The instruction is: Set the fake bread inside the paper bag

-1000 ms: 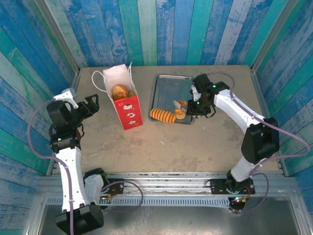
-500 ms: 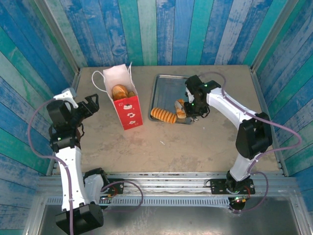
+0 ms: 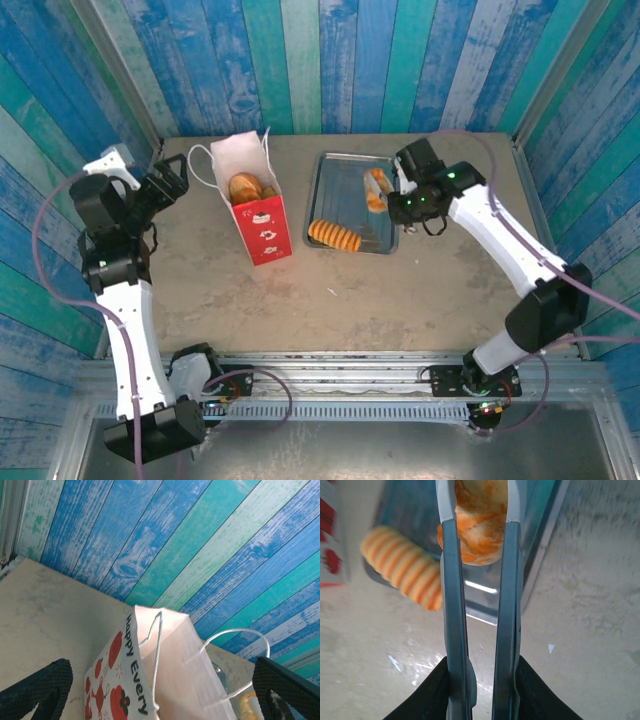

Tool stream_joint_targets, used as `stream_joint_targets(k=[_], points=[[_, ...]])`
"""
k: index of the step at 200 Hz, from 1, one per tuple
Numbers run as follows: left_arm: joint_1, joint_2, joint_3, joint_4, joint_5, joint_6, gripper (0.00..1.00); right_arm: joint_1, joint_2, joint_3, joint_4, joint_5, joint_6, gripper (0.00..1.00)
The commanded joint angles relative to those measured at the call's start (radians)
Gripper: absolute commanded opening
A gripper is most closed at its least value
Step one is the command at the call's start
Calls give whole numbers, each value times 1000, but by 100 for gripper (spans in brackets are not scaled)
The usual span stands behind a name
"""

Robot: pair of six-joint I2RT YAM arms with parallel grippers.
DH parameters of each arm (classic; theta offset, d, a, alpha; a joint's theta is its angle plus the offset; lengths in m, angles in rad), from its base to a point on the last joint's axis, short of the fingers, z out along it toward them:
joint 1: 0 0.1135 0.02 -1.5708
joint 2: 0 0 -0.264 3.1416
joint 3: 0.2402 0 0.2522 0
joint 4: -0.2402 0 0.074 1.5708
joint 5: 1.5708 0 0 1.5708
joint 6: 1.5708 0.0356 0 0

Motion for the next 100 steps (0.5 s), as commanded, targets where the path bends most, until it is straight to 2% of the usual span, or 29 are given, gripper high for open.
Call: stream_joint_targets(k=[1, 32, 52, 70, 100], points=[[4, 52, 57, -45, 43, 39, 99, 24, -93, 63, 98, 2, -3, 15], [3, 134, 88, -53, 123, 61, 90, 66, -151, 110, 203, -38, 6, 14], [4, 185, 72, 6, 207, 37, 86, 103, -176, 118, 289, -53, -5, 14], [2, 220, 54, 70, 283, -5, 79, 177, -192, 121, 375, -55, -4, 14], [2, 243, 32, 130, 294, -30, 73, 256, -171, 180, 455, -72, -23, 14]])
